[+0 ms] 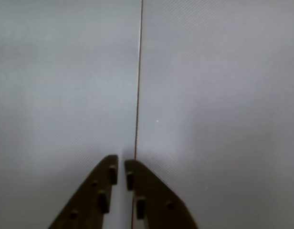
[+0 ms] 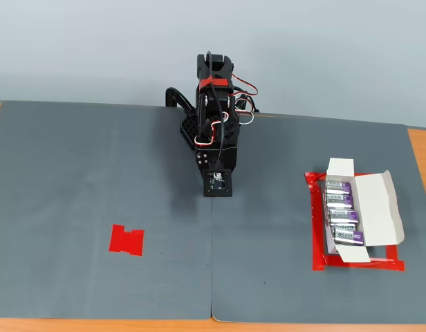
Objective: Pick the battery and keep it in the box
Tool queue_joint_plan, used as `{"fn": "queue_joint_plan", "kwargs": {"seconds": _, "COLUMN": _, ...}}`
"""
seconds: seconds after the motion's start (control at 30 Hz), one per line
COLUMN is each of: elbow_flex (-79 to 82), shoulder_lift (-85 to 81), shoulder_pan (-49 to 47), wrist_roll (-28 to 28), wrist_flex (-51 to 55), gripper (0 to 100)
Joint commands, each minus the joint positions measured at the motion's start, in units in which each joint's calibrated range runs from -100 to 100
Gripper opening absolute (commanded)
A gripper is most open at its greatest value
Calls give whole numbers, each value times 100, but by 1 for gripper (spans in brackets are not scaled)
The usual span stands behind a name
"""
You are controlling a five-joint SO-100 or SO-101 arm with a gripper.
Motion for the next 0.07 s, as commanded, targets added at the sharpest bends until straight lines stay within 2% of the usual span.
{"fn": "queue_joint_plan", "kwargs": {"seconds": 0.0, "elbow_flex": -391, "shoulder_lift": 25, "shoulder_pan": 20, "wrist_roll": -1, "wrist_flex": 15, "gripper": 2}}
{"fn": "queue_joint_plan", "kwargs": {"seconds": 0.03, "elbow_flex": -391, "shoulder_lift": 25, "shoulder_pan": 20, "wrist_roll": -1, "wrist_flex": 15, "gripper": 2}}
